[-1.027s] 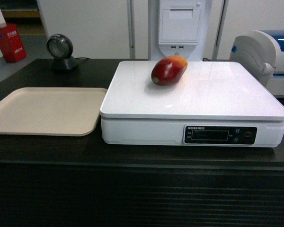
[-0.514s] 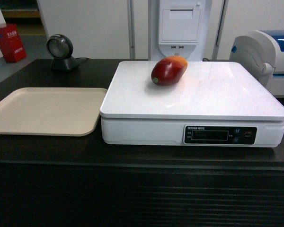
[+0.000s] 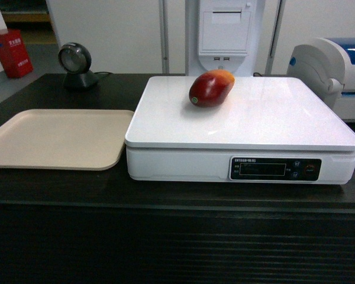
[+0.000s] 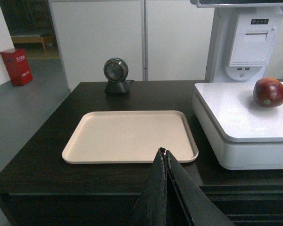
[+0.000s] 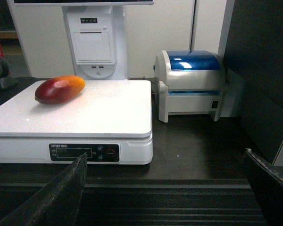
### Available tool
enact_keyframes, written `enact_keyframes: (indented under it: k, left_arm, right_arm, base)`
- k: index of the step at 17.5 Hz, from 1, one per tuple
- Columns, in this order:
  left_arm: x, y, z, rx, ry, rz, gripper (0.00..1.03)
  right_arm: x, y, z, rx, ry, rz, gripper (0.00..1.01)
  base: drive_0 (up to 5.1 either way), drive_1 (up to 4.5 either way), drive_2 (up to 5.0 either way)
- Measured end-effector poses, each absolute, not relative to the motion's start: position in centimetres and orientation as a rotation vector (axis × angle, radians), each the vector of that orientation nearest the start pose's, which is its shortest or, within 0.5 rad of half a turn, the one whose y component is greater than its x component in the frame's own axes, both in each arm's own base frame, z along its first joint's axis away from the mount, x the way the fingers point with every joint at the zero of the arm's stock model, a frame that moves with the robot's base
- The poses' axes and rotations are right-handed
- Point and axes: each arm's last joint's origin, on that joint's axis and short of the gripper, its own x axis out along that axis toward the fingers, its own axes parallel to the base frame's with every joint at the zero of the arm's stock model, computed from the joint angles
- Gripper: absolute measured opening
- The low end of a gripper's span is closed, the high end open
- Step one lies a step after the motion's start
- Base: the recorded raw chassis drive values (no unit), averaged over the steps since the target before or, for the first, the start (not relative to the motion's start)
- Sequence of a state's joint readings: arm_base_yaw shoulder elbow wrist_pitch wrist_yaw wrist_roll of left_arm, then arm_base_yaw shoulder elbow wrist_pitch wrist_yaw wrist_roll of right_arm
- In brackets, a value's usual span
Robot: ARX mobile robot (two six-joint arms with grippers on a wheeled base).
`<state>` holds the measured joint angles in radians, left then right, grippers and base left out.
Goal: Place dark red mango on scale at checkout
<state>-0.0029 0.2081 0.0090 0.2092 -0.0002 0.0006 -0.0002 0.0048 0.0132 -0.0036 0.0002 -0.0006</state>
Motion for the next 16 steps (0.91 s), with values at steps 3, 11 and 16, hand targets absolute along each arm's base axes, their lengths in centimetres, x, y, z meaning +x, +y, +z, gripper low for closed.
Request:
enact_keyframes:
  k: [3, 11, 16]
  left_arm:
    - [10.7, 0.0, 16.9, 0.001, -0.009, -0.003, 0.02]
    - [9.8, 0.0, 16.5, 0.001, 0.009, 0.0, 0.02]
    - [9.8, 0.0, 16.6, 0.001, 0.004, -0.002, 0.02]
  right_arm:
    - [9.7, 0.0, 16.7, -0.001, -0.005, 0.0, 0.98]
    - [9.7, 0.0, 16.7, -0.001, -0.004, 0.0, 0.98]
    - [9.7, 0.0, 16.7, -0.001, -0.005, 0.0, 0.98]
  base:
    - [0.0, 0.0, 0.0]
    - [0.0, 0.0, 0.0]
    - [0.0, 0.0, 0.0]
